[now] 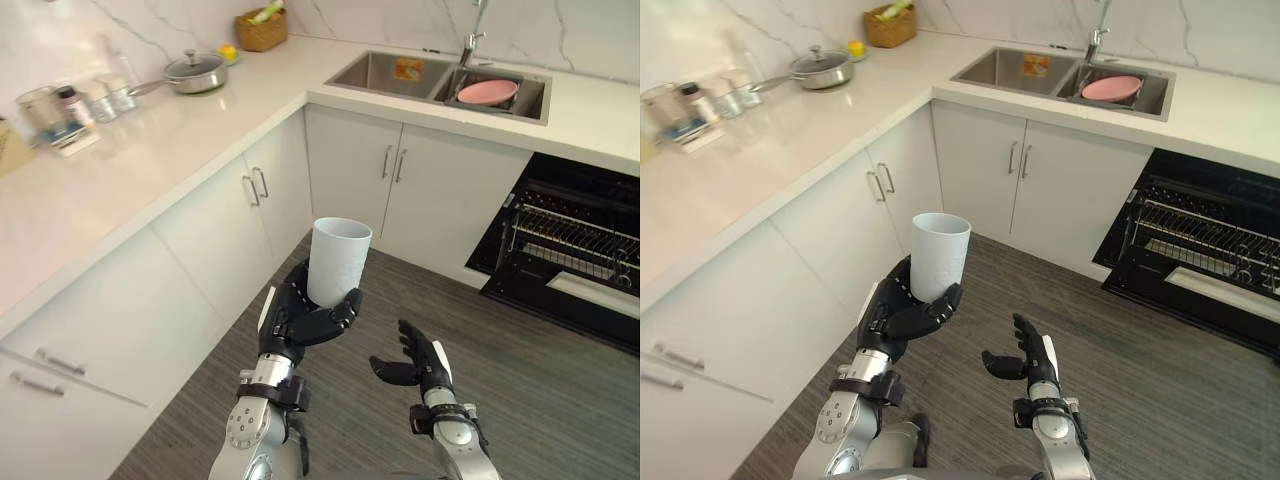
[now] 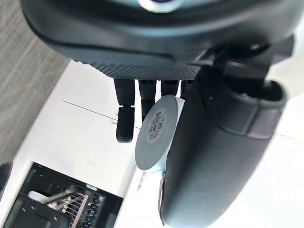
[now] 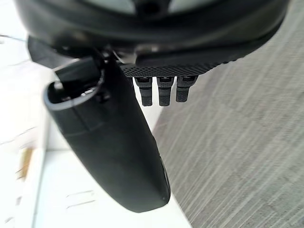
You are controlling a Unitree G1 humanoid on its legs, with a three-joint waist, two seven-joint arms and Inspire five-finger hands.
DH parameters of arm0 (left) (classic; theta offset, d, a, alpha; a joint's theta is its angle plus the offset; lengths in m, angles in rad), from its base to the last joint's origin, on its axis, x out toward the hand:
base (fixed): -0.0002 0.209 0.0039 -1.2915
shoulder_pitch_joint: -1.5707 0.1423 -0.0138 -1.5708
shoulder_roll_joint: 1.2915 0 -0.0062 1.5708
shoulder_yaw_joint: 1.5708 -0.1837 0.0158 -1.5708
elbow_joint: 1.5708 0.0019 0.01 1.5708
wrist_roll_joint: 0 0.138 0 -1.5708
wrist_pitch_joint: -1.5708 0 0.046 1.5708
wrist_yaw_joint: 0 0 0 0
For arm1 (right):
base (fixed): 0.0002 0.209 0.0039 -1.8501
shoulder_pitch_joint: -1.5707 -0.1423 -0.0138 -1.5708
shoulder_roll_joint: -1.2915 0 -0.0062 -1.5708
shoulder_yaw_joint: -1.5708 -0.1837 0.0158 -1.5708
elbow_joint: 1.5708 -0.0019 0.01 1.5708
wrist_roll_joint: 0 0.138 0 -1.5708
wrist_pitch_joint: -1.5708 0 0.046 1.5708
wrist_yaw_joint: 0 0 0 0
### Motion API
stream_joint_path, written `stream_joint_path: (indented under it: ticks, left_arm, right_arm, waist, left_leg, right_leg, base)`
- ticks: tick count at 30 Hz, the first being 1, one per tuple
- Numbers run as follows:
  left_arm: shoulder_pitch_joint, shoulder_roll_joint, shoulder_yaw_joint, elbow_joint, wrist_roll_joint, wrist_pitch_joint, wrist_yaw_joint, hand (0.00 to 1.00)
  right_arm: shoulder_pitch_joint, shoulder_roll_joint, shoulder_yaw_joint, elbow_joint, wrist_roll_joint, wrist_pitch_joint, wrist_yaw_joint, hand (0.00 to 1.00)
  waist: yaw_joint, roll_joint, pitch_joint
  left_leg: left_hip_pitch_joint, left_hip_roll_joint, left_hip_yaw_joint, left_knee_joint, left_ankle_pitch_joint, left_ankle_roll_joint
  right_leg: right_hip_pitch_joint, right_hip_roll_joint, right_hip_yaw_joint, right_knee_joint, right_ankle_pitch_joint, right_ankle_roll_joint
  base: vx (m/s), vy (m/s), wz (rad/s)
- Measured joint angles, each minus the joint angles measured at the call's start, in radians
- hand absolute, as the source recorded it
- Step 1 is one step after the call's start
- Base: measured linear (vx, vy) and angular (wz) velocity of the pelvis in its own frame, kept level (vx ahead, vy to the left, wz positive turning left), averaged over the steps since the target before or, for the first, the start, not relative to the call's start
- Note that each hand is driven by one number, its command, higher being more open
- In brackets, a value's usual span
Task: Walk over to the sink, pick up the cup, carry it to the dishwasher, place the cup inside the dishwasher, then close the dishwasher door
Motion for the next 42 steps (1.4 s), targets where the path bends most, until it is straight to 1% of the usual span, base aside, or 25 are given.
stream_joint_path:
  ticks: [2,4,6,8,10,12,13,14,15,17,19,20,22,24,25,28,30,31,32,33,35,37,39,40,42]
  left_arm:
    - [-0.002,0.007,0.018,0.000,0.002,0.000,0.023,0.30]
    - [-0.002,0.014,0.016,0.000,0.002,0.000,0.027,0.30]
    - [-0.002,0.040,0.004,-0.002,0.004,0.000,0.037,0.30]
    - [0.001,0.047,-0.006,-0.002,0.007,0.000,0.047,0.30]
    - [0.001,0.045,-0.015,-0.022,0.013,0.000,0.052,0.30]
    - [-0.003,0.044,-0.026,-0.058,0.015,-0.001,0.053,0.30]
    - [-0.005,0.043,-0.025,-0.062,0.015,-0.001,0.053,0.30]
    - [-0.006,0.044,-0.024,-0.064,0.015,-0.007,0.056,0.30]
    - [-0.006,0.043,-0.022,-0.063,0.016,-0.009,0.060,0.30]
    - [-0.007,0.000,-0.023,-0.030,0.018,-0.004,0.062,0.30]
    - [-0.010,-0.011,-0.019,-0.030,0.019,-0.002,0.063,0.30]
    - [-0.010,-0.019,-0.016,-0.030,0.020,0.000,0.063,0.30]
    - [-0.007,-0.032,-0.011,-0.036,0.020,0.000,0.062,0.30]
    - [0.003,-0.039,-0.012,-0.071,0.020,-0.005,0.059,0.30]
    - [0.008,-0.040,-0.014,-0.085,0.020,-0.007,0.056,0.30]
    - [0.024,-0.047,-0.005,-0.089,0.020,-0.014,0.057,0.30]
    - [0.041,-0.047,-0.001,-0.085,0.020,-0.014,0.059,0.30]
    - [0.045,-0.047,-0.002,-0.082,0.020,-0.014,0.061,0.30]
    - [0.049,-0.045,-0.002,-0.076,0.020,-0.014,0.064,0.30]
    - [0.054,-0.034,-0.002,-0.072,0.020,-0.013,0.066,0.30]
    - [0.054,-0.031,0.000,-0.073,0.020,-0.011,0.083,0.30]
    - [0.054,-0.024,0.000,-0.073,0.020,-0.011,0.088,0.30]
    - [0.055,0.001,-0.003,-0.073,0.021,-0.010,0.090,0.30]
    - [0.055,0.005,-0.003,-0.074,0.022,-0.011,0.091,0.30]
    - [0.055,0.006,-0.003,-0.077,0.043,-0.013,0.102,0.30]
  right_arm:
    - [-0.004,0.008,-0.001,0.001,0.000,0.000,0.003,0.90]
    - [-0.009,0.011,-0.002,0.002,0.000,0.000,0.002,0.90]
    - [-0.011,0.031,-0.002,0.001,0.000,0.000,0.003,0.90]
    - [-0.007,0.052,-0.001,-0.007,0.000,0.001,0.004,0.90]
    - [-0.005,0.073,0.000,-0.041,-0.001,0.003,0.004,0.90]
    - [-0.006,0.091,0.001,-0.117,-0.001,0.005,0.004,0.90]
    - [-0.008,0.091,0.001,-0.133,-0.001,0.004,0.004,0.90]
    - [-0.013,0.091,0.003,-0.156,0.000,0.004,0.002,0.90]
    - [-0.008,0.089,0.002,-0.184,0.000,0.004,-0.004,0.90]
    - [-0.016,0.058,-0.002,-0.197,0.000,0.006,-0.016,0.90]
    - [0.000,0.051,-0.002,-0.248,0.000,0.007,-0.023,0.90]
    - [0.026,0.052,-0.002,-0.303,0.001,0.008,-0.030,0.90]
    - [0.074,0.055,-0.001,-0.420,0.012,0.006,-0.042,0.90]
    - [0.092,0.070,-0.003,-0.524,0.025,-0.019,-0.058,0.90]
    - [0.091,0.073,-0.003,-0.550,0.038,-0.034,-0.061,0.90]
    - [0.081,0.078,-0.001,-0.571,0.050,-0.054,-0.063,0.90]
    - [0.073,0.077,-0.002,-0.551,0.051,-0.054,-0.064,0.90]
    - [0.062,0.075,-0.003,-0.531,0.051,-0.054,-0.067,0.90]
    - [0.052,0.076,-0.001,-0.503,0.052,-0.053,-0.069,0.90]
    - [0.051,0.081,0.001,-0.483,0.052,-0.049,-0.069,0.90]
    - [0.056,0.101,0.004,-0.483,0.051,-0.045,-0.071,0.90]
    - [0.054,0.115,0.010,-0.490,0.051,-0.045,-0.067,0.90]
    - [0.054,0.135,0.025,-0.497,0.050,-0.045,-0.066,0.90]
    - [0.054,0.137,0.031,-0.498,0.050,-0.045,-0.066,0.90]
    - [0.051,0.143,0.045,-0.505,0.048,-0.045,-0.063,0.90]
  waist:
    - [0.002,-0.006,0.000]
    - [-0.001,-0.011,-0.001]
    - [-0.005,-0.038,0.007]
    - [-0.017,-0.041,0.006]
    - [-0.029,-0.042,0.004]
    - [-0.029,-0.044,0.003]
    - [-0.030,-0.046,0.002]
    - [-0.031,-0.064,-0.011]
    - [-0.045,-0.087,-0.021]
    - [-0.051,-0.029,-0.023]
    - [-0.051,-0.020,-0.019]
    - [-0.052,-0.015,-0.015]
    - [-0.049,-0.007,-0.010]
    - [-0.040,-0.004,-0.011]
    - [-0.031,-0.004,-0.011]
    - [-0.015,-0.005,-0.014]
    - [-0.001,-0.006,-0.014]
    - [0.000,-0.004,-0.015]
    - [0.007,0.000,-0.018]
    - [0.011,-0.013,-0.026]
    - [0.001,-0.033,-0.034]
    - [0.007,-0.041,-0.030]
    - [0.002,-0.051,-0.024]
    - [-0.001,-0.053,-0.024]
    - [-0.003,-0.054,-0.025]
  left_leg:
    - [0.013,0.001,0.046,0.048,-0.075,0.017]
    - [0.054,-0.004,0.078,0.030,-0.116,0.023]
    - [0.155,-0.019,0.127,-0.011,-0.159,0.040]
    - [0.227,-0.013,0.145,-0.021,-0.199,0.040]
    - [0.283,0.003,0.158,-0.035,-0.230,0.031]
    - [0.342,0.030,0.184,-0.055,-0.263,0.006]
    - [0.356,0.034,0.189,-0.066,-0.267,-0.001]
    - [0.382,0.026,0.194,-0.083,-0.273,-0.013]
    - [0.403,0.009,0.176,-0.089,-0.295,-0.044]
    - [0.431,0.063,0.156,-0.067,-0.313,-0.068]
    - [0.415,0.105,0.140,0.036,-0.280,-0.091]
    - [0.386,0.134,0.130,0.170,-0.220,-0.099]
    - [0.319,0.177,0.113,0.403,-0.110,-0.095]
    - [0.213,0.208,0.111,0.547,-0.136,-0.082]
    - [0.169,0.213,0.111,0.550,-0.156,-0.074]
    - [0.069,0.191,0.092,0.402,-0.198,-0.049]
    - [0.027,0.092,-0.030,0.143,-0.187,-0.063]
    - [0.024,0.055,-0.091,0.041,-0.155,-0.077]
    - [0.039,0.028,-0.117,0.006,-0.068,-0.086]
    - [0.057,0.011,-0.097,0.003,-0.035,-0.055]
    - [0.055,-0.006,-0.048,0.050,-0.084,-0.016]
    - [0.093,-0.009,0.011,0.048,-0.123,0.000]
    - [0.188,-0.012,0.089,0.008,-0.154,0.023]
    - [0.213,-0.011,0.105,-0.002,-0.162,0.026]
    - [0.272,0.002,0.152,-0.025,-0.187,0.021]
  right_leg:
    - [-0.006,-0.016,0.047,0.030,0.002,0.012]
    - [-0.053,-0.021,0.061,0.155,0.002,0.048]
    - [-0.193,-0.052,0.032,0.503,0.036,0.145]
    - [-0.280,-0.075,-0.047,0.661,0.015,0.108]
    - [-0.356,-0.084,-0.131,0.671,-0.010,0.066]
    - [-0.440,-0.088,-0.256,0.542,-0.025,0.028]
    - [-0.453,-0.085,-0.280,0.486,-0.016,0.016]
    - [-0.461,-0.068,-0.305,0.336,0.043,-0.011]
    - [-0.448,-0.061,-0.291,0.225,0.216,-0.072]
    - [-0.413,-0.017,-0.319,0.244,0.164,-0.087]
    - [-0.372,0.017,-0.326,0.230,0.136,-0.103]
    - [-0.311,0.037,-0.326,0.196,0.129,-0.111]
    - [-0.198,0.055,-0.310,0.111,0.126,-0.116]
    - [-0.114,0.067,-0.287,0.042,0.118,-0.112]
    - [-0.094,0.070,-0.274,0.025,0.104,-0.122]
    - [-0.052,0.068,-0.231,-0.006,0.089,-0.107]
    - [-0.034,0.047,-0.181,-0.008,0.067,-0.076]
    - [-0.035,0.039,-0.158,-0.002,0.054,-0.058]
    - [-0.034,0.030,-0.125,0.014,0.036,-0.037]
    - [-0.033,0.015,-0.093,0.027,0.022,-0.012]
    - [-0.037,-0.020,-0.049,0.044,0.010,0.014]
    - [-0.080,-0.037,-0.017,0.149,0.000,0.035]
    - [-0.183,-0.074,-0.041,0.410,0.018,0.098]
    - [-0.202,-0.089,-0.067,0.462,0.017,0.096]
    - [-0.264,-0.127,-0.152,0.564,0.000,0.066]
  base:
    - [0.44,0.328,-0.69]
    - [0.34,0.247,-0.56]
    - [0.30,0.173,-0.55]
    - [0.31,0.097,-0.34]
    - [0.33,0.032,-0.25]
    - [0.37,-0.030,-0.30]
    - [0.39,-0.053,-0.19]
    - [0.54,-0.098,0.03]
    - [0.56,-0.098,0.13]
    - [0.53,-0.090,-0.01]
    - [0.45,-0.123,-0.20]
    - [0.34,-0.108,-0.17]
    - [0.38,-0.076,-0.24]
    - [0.33,-0.004,-0.28]
    - [0.22,0.036,-0.30]
    - [0.19,0.097,-0.38]
    - [0.26,0.249,-0.61]
    - [0.32,0.340,-0.71]
    - [0.36,0.366,-0.78]
    - [0.33,0.314,-0.64]
    - [0.34,0.301,-0.61]
    - [0.27,0.263,-0.81]
    - [0.19,0.178,-0.86]
    - [0.18,0.122,-0.76]
    - [0.15,0.056,-0.73]
